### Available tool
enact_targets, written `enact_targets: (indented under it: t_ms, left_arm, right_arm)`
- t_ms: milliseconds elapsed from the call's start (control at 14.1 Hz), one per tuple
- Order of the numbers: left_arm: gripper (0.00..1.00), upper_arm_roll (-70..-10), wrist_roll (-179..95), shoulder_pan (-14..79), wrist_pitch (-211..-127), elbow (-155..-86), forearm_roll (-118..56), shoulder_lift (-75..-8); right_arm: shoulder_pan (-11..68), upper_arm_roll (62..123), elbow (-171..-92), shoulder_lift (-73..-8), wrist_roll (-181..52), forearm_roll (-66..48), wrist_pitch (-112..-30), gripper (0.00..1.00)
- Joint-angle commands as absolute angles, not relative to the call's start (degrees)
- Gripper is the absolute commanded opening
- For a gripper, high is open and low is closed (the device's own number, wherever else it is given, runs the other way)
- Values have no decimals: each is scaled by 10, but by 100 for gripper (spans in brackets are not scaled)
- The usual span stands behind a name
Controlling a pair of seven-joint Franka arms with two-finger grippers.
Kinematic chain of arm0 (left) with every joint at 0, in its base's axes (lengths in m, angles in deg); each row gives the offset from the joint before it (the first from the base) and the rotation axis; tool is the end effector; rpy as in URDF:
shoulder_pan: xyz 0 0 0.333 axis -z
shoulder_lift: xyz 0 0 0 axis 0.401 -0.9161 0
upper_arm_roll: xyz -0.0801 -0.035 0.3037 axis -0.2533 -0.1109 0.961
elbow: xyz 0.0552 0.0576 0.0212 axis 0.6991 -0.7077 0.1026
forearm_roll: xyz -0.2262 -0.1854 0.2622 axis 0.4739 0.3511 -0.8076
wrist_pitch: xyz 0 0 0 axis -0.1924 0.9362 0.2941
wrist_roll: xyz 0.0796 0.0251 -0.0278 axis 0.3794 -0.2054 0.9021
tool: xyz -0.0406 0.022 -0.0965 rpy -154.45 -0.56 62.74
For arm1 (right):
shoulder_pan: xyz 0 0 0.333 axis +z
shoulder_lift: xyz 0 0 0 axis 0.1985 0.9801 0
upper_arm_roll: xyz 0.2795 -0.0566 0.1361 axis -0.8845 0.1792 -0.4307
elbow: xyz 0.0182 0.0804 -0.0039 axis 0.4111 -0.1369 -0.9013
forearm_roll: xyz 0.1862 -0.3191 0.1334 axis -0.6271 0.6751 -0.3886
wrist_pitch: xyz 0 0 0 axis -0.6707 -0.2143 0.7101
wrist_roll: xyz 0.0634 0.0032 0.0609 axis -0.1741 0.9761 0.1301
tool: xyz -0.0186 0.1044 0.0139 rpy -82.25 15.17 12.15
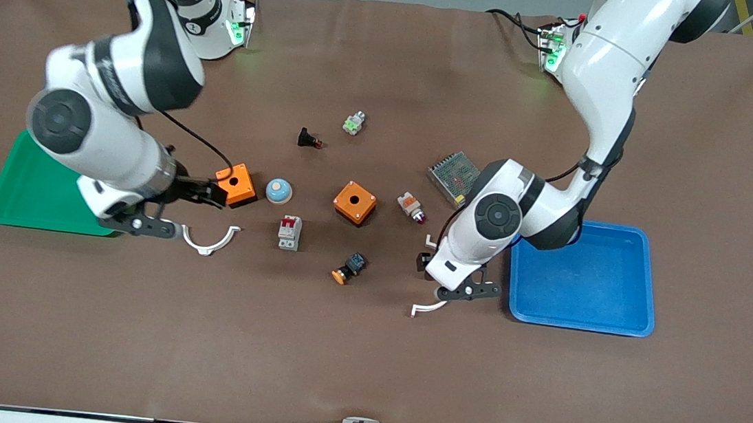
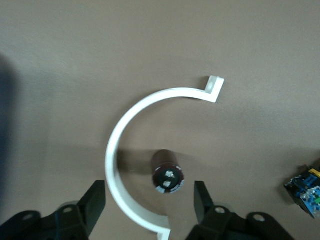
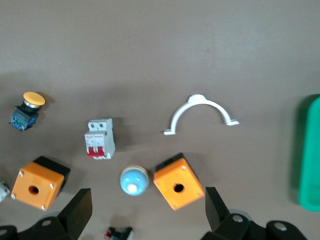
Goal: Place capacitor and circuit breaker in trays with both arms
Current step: 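Grasp the capacitor with the left gripper while the right gripper grasps the breaker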
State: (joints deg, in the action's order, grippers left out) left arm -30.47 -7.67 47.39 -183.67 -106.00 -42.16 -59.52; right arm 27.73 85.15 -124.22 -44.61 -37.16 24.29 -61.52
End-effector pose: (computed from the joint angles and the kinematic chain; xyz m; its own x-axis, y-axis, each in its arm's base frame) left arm 0.6211 -0.3707 0.2328 0.9868 0.1622 0.0022 0.1612 -0.9820 0.0988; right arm 0.6162 0.2041 0.4226 0.9885 -0.0925 -0.1198 -0.0956 -0.9952 -0.0203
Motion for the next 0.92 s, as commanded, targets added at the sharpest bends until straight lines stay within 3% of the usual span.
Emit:
enact_targets:
  t_ms: [0, 142, 355, 426, 638, 851]
  left_arm:
    - [67, -300, -66, 485, -1860, -1043, -432, -626]
    - [63, -300, -66, 489, -1878, -1043, -432, -639]
    - [48, -300, -67, 492, -1885, -1040, -432, -650]
    - [39, -299, -68, 492, -1884, -1040, -433, -649]
    - [1, -296, -71, 489, -1882, -1040, -439, -639]
    - [0, -295, -73, 469, -1872, -1040, -453, -606]
  right_arm:
    - [304, 854, -1240, -412, -350, 232, -649, 100]
    - [316, 855, -1240, -388, -350, 213, -673, 100]
    - [332, 855, -1241, -361, -350, 211, -700, 100]
    - [335, 854, -1240, -351, -350, 210, -710, 100]
    - [353, 855, -1242, -309, -350, 207, -758, 100]
    - [357, 854, -1246, -289, -350, 207, -779, 100]
